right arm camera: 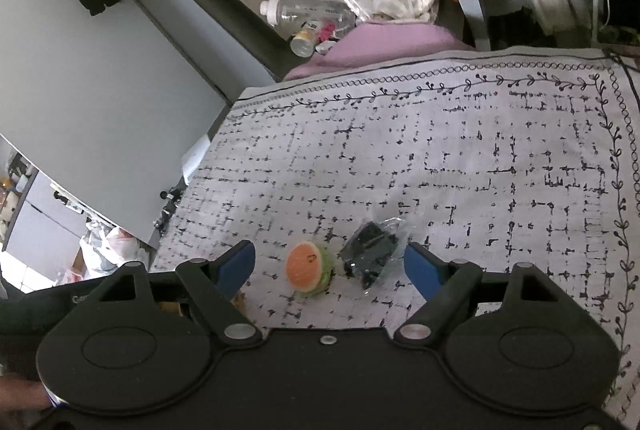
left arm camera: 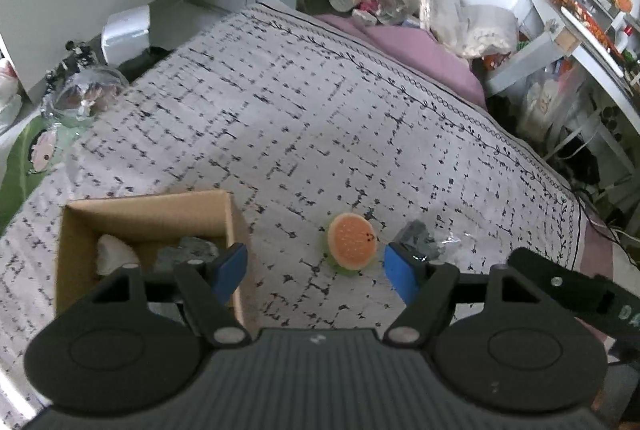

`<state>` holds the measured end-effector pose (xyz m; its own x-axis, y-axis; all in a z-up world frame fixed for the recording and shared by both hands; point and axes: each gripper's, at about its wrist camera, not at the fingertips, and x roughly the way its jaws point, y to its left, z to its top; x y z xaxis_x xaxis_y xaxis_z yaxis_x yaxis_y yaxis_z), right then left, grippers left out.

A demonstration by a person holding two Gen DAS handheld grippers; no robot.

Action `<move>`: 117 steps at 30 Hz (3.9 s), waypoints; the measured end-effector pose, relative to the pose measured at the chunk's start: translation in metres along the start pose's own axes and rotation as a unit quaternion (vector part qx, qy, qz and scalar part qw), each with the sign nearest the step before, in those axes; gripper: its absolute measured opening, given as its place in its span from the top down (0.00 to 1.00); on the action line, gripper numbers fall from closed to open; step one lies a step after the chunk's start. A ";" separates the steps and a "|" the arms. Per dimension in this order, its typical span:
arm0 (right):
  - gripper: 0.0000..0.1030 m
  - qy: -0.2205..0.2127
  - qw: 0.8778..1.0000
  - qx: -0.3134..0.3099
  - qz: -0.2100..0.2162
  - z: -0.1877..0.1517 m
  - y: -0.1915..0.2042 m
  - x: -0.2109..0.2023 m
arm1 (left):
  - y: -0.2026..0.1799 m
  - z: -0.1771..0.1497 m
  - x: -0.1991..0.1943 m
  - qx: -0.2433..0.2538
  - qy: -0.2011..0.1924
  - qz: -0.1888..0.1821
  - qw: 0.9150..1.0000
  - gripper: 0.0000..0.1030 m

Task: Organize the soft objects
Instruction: 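Move the left tool to the burger plush while the right tool approaches the bagged black item, then grasp the burger plush with the left tool while the right tool grasps the plastic bag, then carry both items into the box and open both tools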

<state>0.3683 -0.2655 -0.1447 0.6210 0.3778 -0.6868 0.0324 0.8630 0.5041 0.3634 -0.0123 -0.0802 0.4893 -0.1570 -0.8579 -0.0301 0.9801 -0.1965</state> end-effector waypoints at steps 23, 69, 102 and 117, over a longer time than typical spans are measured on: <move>0.23 0.056 0.998 0.035 -0.021 0.003 -0.037 0.089 | -0.027 0.014 0.112 0.026 0.066 0.001 0.997 0.28; 0.71 -0.015 0.999 -0.037 -0.023 -0.034 0.058 0.009 | 0.018 -0.003 -0.003 0.031 -0.025 -0.066 0.997 0.65; 0.45 -0.005 0.991 -0.134 0.002 -0.076 0.194 0.030 | 0.152 -0.008 -0.028 -0.052 -0.053 -0.038 0.996 0.54; 0.30 -0.007 0.992 -0.121 -0.037 -0.083 0.181 0.018 | 0.155 -0.010 -0.036 -0.035 -0.054 -0.036 0.997 0.29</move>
<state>0.3204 -0.0744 -0.1089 0.6345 0.3069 -0.7094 -0.1093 0.9442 0.3108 0.3324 0.1444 -0.0842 0.5827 -0.2096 -0.7852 -0.0493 0.9553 -0.2916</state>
